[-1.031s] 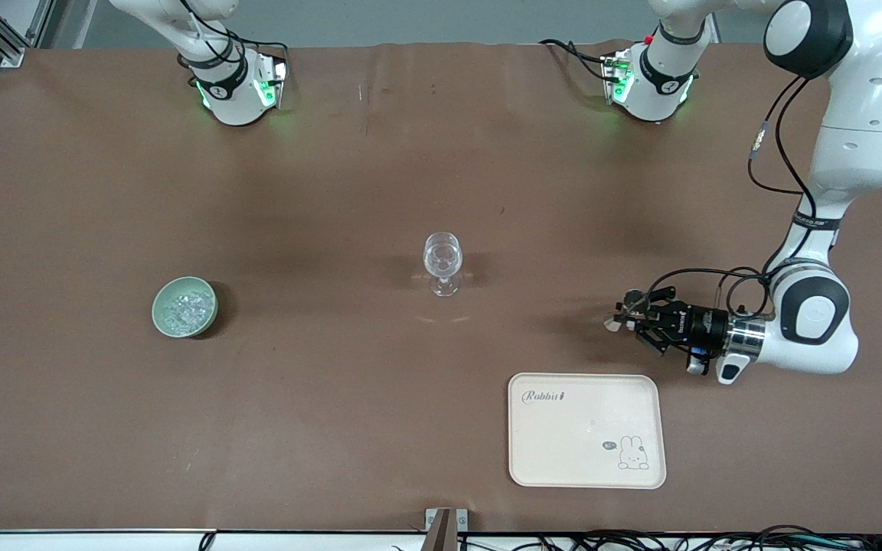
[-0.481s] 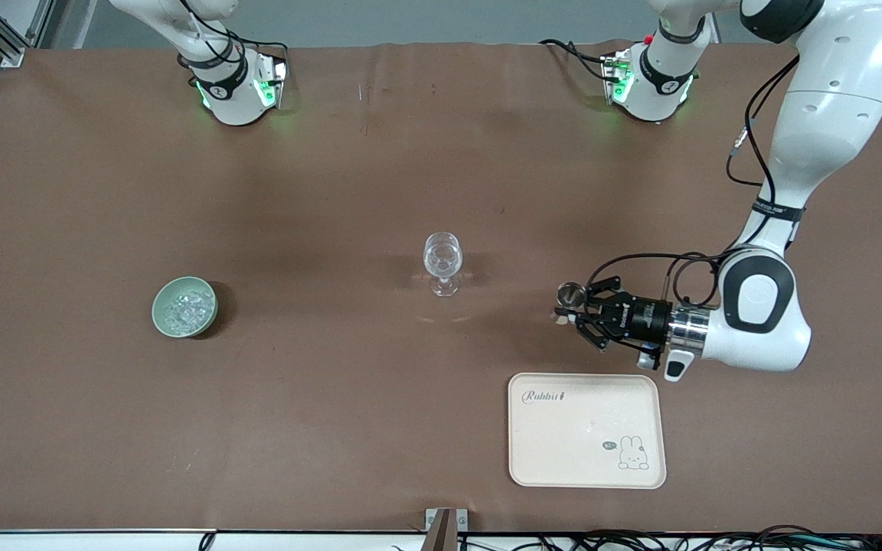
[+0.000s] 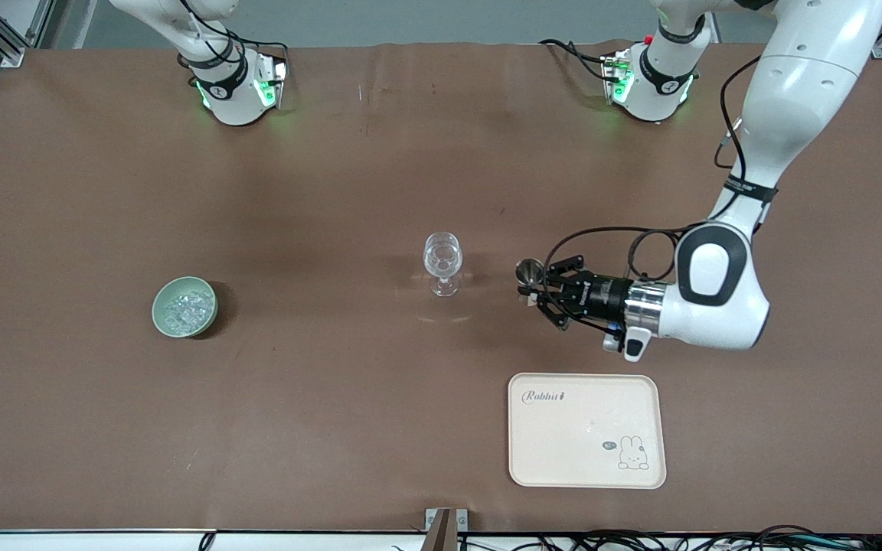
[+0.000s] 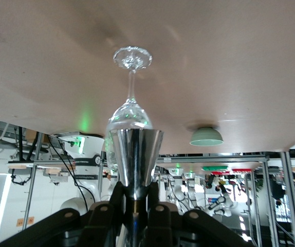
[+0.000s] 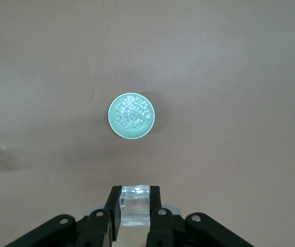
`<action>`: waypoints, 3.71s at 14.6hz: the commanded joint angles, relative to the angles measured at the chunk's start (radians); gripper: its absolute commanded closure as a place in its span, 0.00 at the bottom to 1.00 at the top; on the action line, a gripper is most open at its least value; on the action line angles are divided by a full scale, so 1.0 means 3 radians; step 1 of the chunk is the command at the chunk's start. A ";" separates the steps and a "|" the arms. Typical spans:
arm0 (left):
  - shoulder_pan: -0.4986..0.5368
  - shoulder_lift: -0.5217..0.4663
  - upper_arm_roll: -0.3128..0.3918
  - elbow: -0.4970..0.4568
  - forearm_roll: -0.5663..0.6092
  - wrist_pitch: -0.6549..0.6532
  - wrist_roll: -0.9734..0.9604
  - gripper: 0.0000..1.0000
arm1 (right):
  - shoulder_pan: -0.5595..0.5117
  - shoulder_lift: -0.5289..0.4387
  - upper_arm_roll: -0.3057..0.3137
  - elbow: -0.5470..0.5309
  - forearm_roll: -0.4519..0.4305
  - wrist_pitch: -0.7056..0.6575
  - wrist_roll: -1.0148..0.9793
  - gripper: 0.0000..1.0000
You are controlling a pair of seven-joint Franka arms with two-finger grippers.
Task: Pour wine and add ice with both arms
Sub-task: 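Carry the metal jigger over the wine glass with the left gripper, then tilt the jigger above the glass rim with the left gripper to pour, then carry the jigger to the tray with the left gripper while the right gripper brings ice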
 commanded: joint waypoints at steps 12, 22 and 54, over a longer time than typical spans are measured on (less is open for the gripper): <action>-0.0689 -0.0717 0.0017 -0.0524 0.0493 0.0712 -0.1063 1.00 | -0.0069 0.0001 0.0089 0.0045 -0.0022 -0.0047 -0.0039 0.99; -0.0909 -0.0681 0.0012 -0.0340 0.1199 0.0814 -0.1999 1.00 | -0.0075 0.0001 0.0089 0.0045 -0.0022 -0.0047 -0.0044 0.99; 0.0481 0.0550 0.0027 0.0687 -0.0574 0.0395 -0.0467 1.00 | 0.1699 0.0251 0.0100 0.0040 0.0249 -0.0027 0.2035 1.00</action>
